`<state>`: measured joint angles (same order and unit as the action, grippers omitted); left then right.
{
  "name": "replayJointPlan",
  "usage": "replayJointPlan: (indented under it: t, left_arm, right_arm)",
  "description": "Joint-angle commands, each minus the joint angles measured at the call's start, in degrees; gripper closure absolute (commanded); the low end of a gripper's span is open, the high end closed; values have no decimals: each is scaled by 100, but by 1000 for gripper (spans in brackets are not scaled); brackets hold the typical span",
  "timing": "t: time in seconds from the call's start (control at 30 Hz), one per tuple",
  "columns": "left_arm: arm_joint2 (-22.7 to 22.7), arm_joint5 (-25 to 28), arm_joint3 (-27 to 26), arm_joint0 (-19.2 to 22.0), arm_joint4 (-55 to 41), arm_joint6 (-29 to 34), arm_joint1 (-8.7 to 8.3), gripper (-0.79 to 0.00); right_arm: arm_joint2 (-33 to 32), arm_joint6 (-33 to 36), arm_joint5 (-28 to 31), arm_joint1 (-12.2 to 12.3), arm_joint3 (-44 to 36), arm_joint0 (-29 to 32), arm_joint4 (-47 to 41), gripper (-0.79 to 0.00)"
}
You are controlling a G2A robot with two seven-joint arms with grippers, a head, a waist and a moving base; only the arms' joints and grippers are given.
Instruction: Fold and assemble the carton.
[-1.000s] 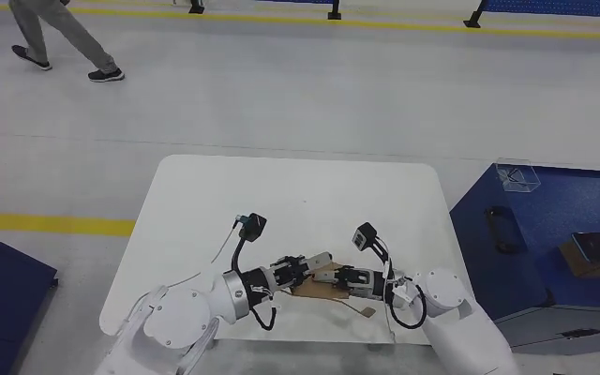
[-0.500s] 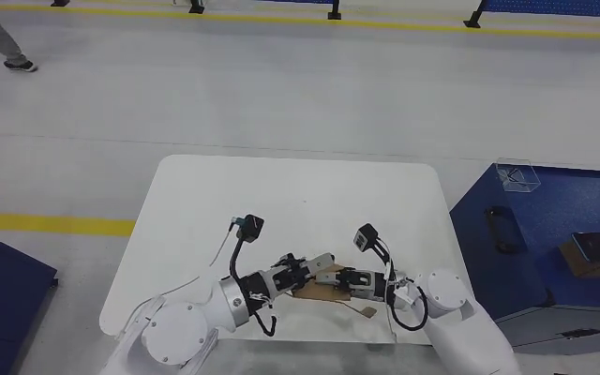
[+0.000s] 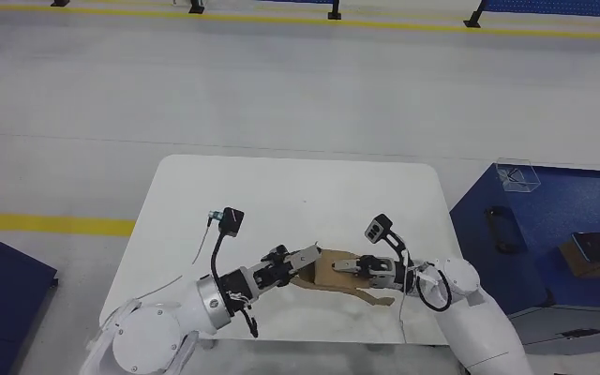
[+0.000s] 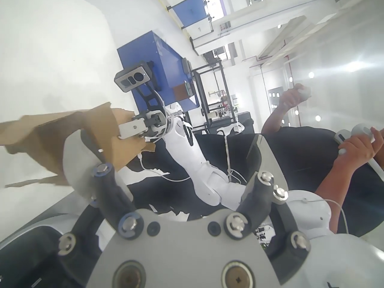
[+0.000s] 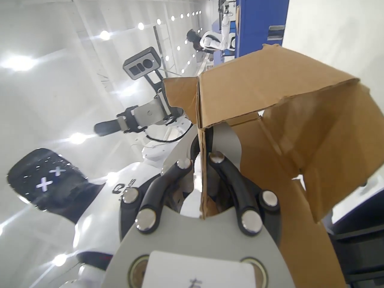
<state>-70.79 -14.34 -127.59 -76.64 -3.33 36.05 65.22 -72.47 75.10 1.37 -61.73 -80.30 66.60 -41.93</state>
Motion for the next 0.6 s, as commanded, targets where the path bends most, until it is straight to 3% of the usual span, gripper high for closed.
replayJointPlan:
  t: [0.0, 0.1, 0.23, 0.57]
  left_arm:
    - [-312, 14, -152, -267, -20, 23, -38, -785]
    - [-626, 60, -167, -519, -151, 93, -73, -785]
    - [-785, 46, 121, -637, -246, 349, -107, -785]
    - [-224, -207, 662, -226, 130, 756, -115, -785]
  right_arm:
    - [17, 493, -111, -10, 320, -215, -312, 0]
    - [103, 1290, -208, -33, 677, -447, -740, 0]
    - [315, 1290, -372, -17, 713, -619, -1345, 0]
    - [672, 1290, -209, 193, 418, -626, -1702, 0]
